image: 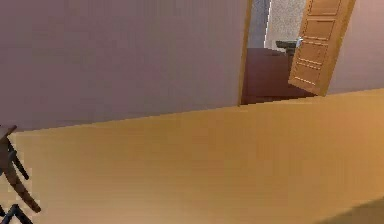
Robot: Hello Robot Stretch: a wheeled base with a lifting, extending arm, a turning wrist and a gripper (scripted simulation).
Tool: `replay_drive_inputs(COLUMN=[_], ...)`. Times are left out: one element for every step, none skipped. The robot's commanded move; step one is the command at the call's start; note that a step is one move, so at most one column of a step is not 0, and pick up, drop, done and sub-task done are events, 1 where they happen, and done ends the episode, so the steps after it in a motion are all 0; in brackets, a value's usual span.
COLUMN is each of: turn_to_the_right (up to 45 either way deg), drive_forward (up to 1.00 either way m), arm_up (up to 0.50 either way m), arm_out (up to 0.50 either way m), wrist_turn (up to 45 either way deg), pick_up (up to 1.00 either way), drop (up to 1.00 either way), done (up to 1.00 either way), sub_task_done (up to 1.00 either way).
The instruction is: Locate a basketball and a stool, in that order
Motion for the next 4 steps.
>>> replay_drive_inputs(turn_to_the_right=[12.0,0.0,-21.0,0.0], drive_forward=[0.0,0.15,0.0,0.15], arm_up=[0.0,0.0,0.0,0.0], arm_out=[0.0,0.0,0.0,0.0], wrist_turn=[0.0,0.0,0.0,0.0], pick_up=[0.0,0.0,0.0,0.0], drop=[0.0,0.0,0.0,0.0], done=[0.0,0.0,0.0,0.0], sub_task_done=[0.0,0.0,0.0,0.0])
